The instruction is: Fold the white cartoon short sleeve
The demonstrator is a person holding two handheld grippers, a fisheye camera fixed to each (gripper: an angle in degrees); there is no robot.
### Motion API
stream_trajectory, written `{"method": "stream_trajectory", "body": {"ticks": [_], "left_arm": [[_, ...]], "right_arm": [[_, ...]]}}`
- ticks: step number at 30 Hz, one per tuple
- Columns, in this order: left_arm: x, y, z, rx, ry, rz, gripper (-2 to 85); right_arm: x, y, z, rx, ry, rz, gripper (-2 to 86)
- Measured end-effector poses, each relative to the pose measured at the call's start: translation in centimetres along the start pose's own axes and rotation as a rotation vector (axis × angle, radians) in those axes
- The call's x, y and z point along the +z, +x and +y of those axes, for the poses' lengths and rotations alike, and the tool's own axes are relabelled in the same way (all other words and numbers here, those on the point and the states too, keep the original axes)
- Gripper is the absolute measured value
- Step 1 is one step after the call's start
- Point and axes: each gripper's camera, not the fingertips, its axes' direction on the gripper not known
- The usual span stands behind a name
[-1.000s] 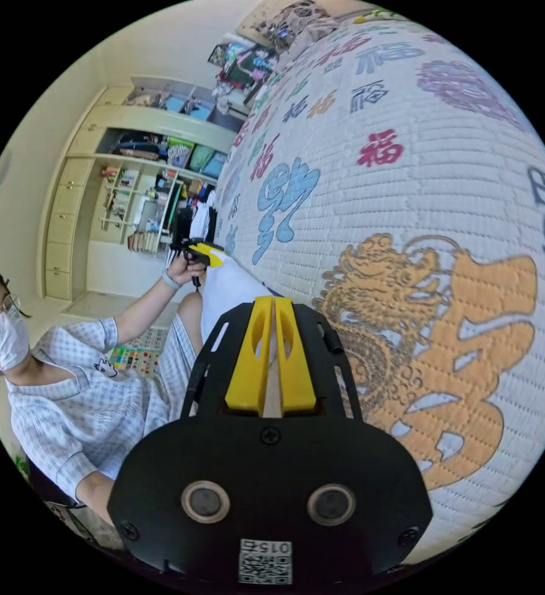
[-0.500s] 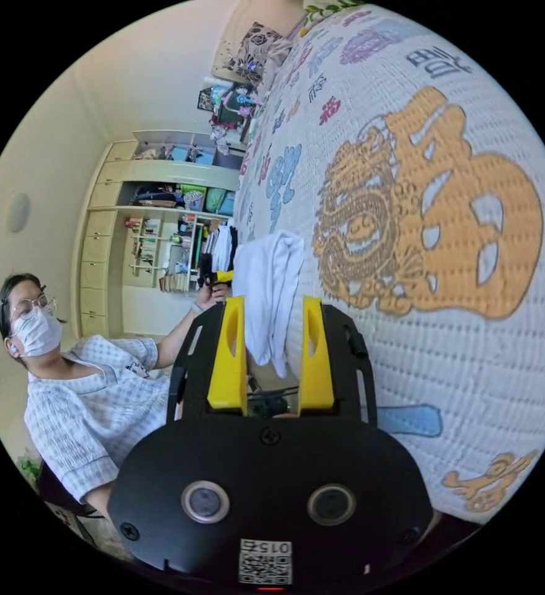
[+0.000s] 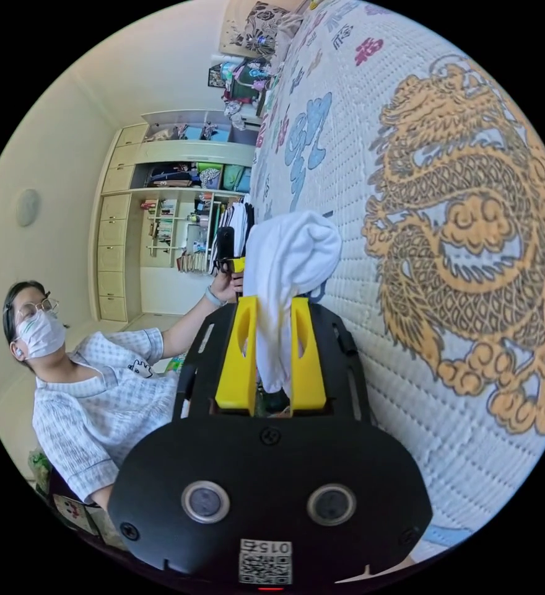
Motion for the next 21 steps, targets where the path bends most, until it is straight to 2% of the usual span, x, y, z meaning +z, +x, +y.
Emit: {"method": "stream_trajectory", "body": {"ticks": [2,6,9,15,21], "left_arm": [[-1.5,1.5,2.1,0.012,-0.002,0.017,6.8],[-5.8,5.2,6.9,0.053,0.090,-0.010,5.6],[-11.3,8.5,12.6,0.079,0.232,0.010,5.3],[-25.0,14.2,27.9,0.058,0.616,-0.016,5.1],[-33.4,18.0,43.5,-0.087,1.070,-0.056,5.2]], "right_arm": [[1.7,-0.2,-0.9,-0.015,-0.007,0.034,5.5],[4.3,-2.6,-3.4,-0.088,-0.052,0.128,4.4],[7.9,-6.0,-7.2,-0.185,-0.109,0.176,4.1],[21.7,-14.0,-16.8,-0.422,-0.342,0.175,3.8],[41.1,-22.0,-27.9,-0.607,-0.735,0.274,3.3]]}}
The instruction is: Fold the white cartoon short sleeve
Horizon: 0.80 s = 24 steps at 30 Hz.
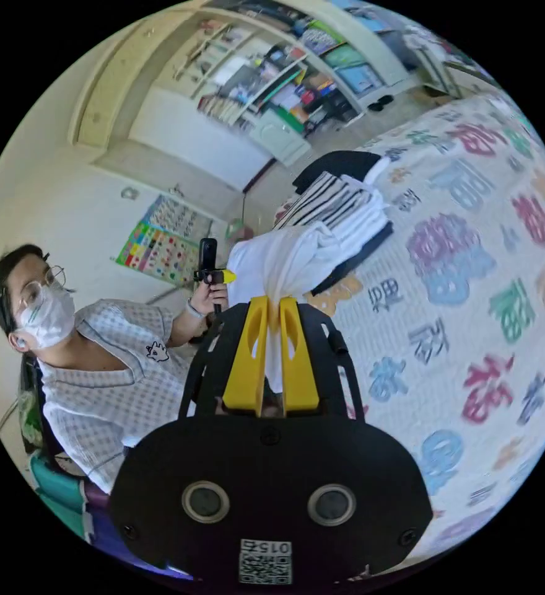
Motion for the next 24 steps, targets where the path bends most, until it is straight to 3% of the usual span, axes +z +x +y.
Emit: {"method": "stream_trajectory", "body": {"ticks": [5,11,18,24], "left_arm": [[-9.5,0.7,1.8,-0.144,0.379,0.023,5.3],[-15.9,0.1,1.2,-0.268,0.526,-0.058,5.3],[-21.6,0.1,-0.6,-0.266,0.495,-0.085,5.9],[-28.2,2.7,-1.7,-0.168,0.327,-0.081,7.0]], "right_arm": [[6.9,-1.0,-19.8,-0.121,-0.350,0.093,2.9],[18.0,1.8,-33.9,-0.134,-0.618,0.270,2.2],[26.5,11.6,-39.1,0.010,-0.643,0.309,3.9],[24.2,17.7,-40.4,0.095,-0.381,0.150,6.4]]}}
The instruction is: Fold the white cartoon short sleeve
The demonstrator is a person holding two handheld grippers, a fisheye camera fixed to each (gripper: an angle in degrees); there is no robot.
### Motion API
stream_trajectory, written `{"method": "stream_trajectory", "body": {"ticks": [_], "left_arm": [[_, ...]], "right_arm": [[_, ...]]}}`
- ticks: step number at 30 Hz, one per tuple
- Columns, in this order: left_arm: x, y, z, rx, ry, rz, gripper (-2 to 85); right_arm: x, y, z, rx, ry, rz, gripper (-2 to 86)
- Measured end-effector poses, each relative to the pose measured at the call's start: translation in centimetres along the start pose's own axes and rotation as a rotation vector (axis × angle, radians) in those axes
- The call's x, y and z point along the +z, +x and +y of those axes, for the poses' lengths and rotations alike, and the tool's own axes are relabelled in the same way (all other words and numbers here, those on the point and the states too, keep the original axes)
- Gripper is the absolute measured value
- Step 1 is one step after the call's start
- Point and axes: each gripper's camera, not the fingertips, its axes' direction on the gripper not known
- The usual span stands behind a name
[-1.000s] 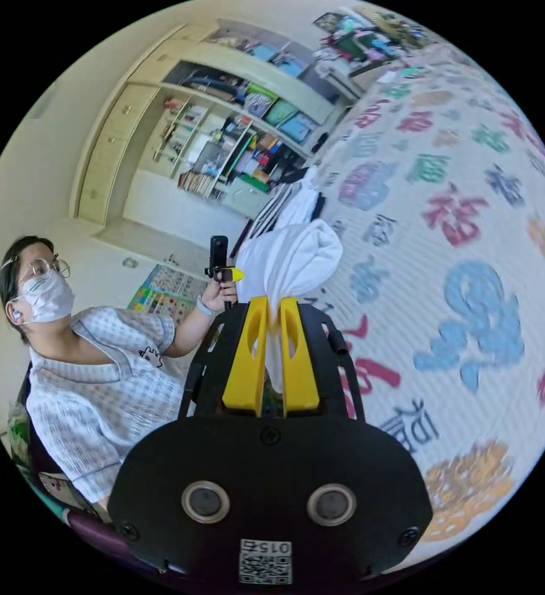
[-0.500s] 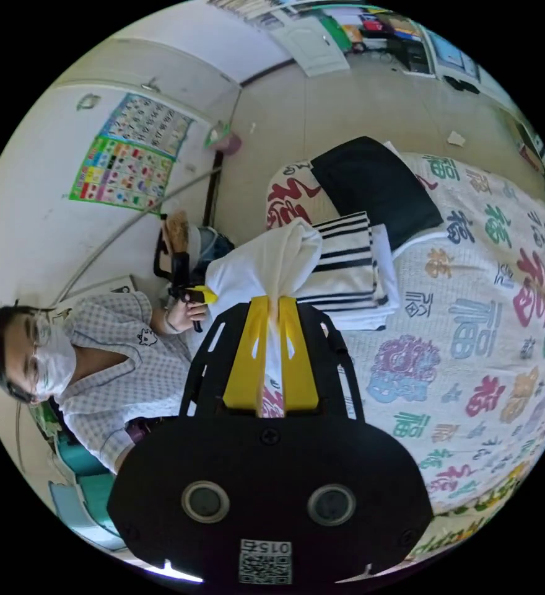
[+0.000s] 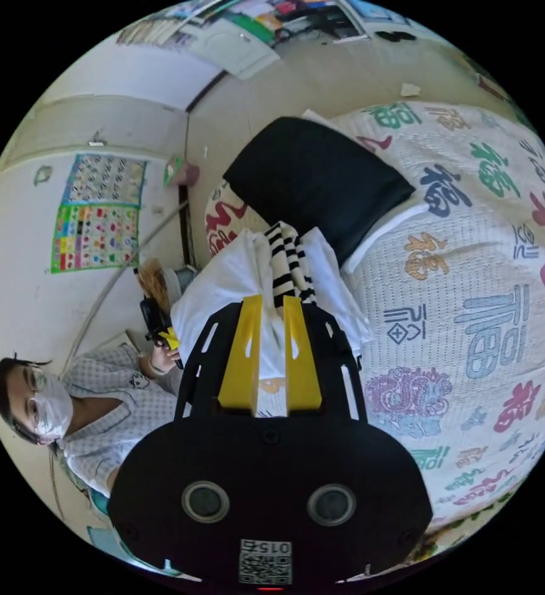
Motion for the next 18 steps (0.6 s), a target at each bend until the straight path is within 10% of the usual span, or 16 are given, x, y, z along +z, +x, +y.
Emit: {"method": "stream_trajectory", "body": {"ticks": [7,18], "left_arm": [[-10.3,3.3,-9.8,0.250,0.082,-0.317,7.9],[-6.1,0.1,-25.0,0.155,-0.005,-0.283,13.1]], "right_arm": [[0.0,6.4,-2.6,0.143,0.321,-0.127,9.3],[2.3,10.0,-7.9,0.194,0.310,-0.034,13.7]]}}
